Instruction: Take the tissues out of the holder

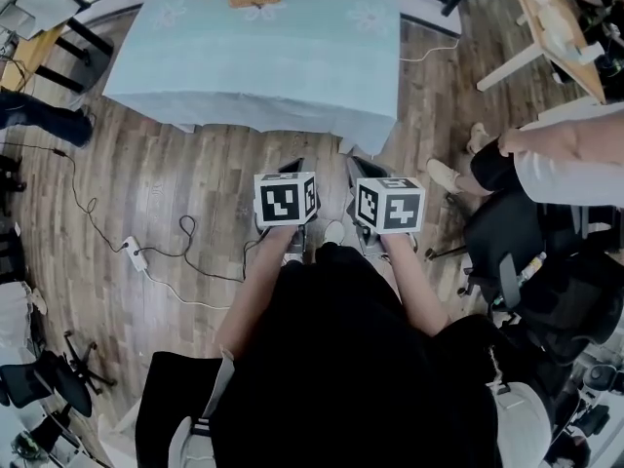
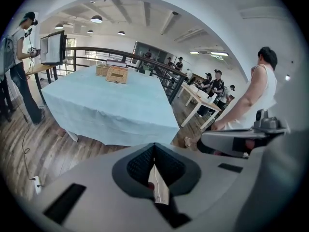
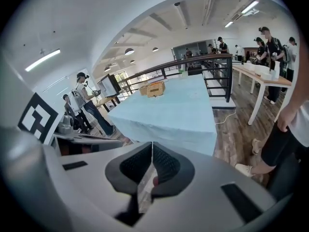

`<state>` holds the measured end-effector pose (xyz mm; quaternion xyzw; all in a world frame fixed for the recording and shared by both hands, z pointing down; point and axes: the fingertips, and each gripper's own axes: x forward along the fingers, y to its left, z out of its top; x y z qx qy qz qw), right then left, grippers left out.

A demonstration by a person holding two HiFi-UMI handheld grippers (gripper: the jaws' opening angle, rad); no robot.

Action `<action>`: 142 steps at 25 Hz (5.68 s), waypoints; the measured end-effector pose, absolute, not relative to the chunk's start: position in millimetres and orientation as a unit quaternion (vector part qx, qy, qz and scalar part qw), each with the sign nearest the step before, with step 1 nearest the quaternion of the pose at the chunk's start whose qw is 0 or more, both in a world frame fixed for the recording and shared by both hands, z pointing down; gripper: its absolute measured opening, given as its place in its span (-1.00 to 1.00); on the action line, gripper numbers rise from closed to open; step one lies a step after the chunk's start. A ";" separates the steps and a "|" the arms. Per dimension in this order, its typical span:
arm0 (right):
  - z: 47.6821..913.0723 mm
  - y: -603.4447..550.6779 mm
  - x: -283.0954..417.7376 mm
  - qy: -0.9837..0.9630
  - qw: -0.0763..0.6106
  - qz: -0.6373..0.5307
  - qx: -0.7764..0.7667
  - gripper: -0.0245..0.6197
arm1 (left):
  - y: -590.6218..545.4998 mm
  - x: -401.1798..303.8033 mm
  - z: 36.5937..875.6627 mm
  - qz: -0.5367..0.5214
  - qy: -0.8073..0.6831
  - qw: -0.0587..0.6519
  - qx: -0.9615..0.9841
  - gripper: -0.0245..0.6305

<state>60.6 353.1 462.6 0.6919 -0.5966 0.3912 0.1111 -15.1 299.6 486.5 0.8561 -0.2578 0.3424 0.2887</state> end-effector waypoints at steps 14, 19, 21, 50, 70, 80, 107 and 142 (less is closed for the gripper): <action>467.2 340.5 126.8 -0.641 0.116 0.393 0.649 -0.88 | 290.0 44.6 492.8 0.340 -0.303 0.302 0.838 -0.89; 468.8 329.6 123.2 -0.653 0.117 0.395 0.635 -0.88 | 280.4 43.2 493.0 0.338 -0.315 0.308 0.832 -0.89; 468.4 325.2 120.5 -0.655 0.118 0.394 0.634 -0.88 | 276.4 40.1 494.4 0.338 -0.318 0.311 0.830 -0.89; 445.7 133.7 117.6 -0.647 0.140 0.372 0.651 -0.88 | 87.1 41.9 485.8 0.327 -0.288 0.321 0.841 -0.89; 445.5 28.4 116.4 -0.639 0.140 0.371 0.660 -0.81 | -17.3 38.0 488.9 0.330 -0.269 0.322 0.846 -0.89; 445.3 -6.1 144.0 -0.643 0.141 0.365 0.659 -0.78 | -46.5 45.6 492.7 0.330 -0.279 0.329 0.840 -0.89; 460.5 -220.7 229.3 -0.736 0.258 0.305 0.547 -0.43 | -188.6 107.9 520.8 0.319 -0.345 0.376 0.799 -0.89; 556.6 -421.6 264.4 -0.750 0.492 0.236 0.374 -0.24 | -239.6 120.8 586.4 0.318 -0.374 0.423 0.762 -0.89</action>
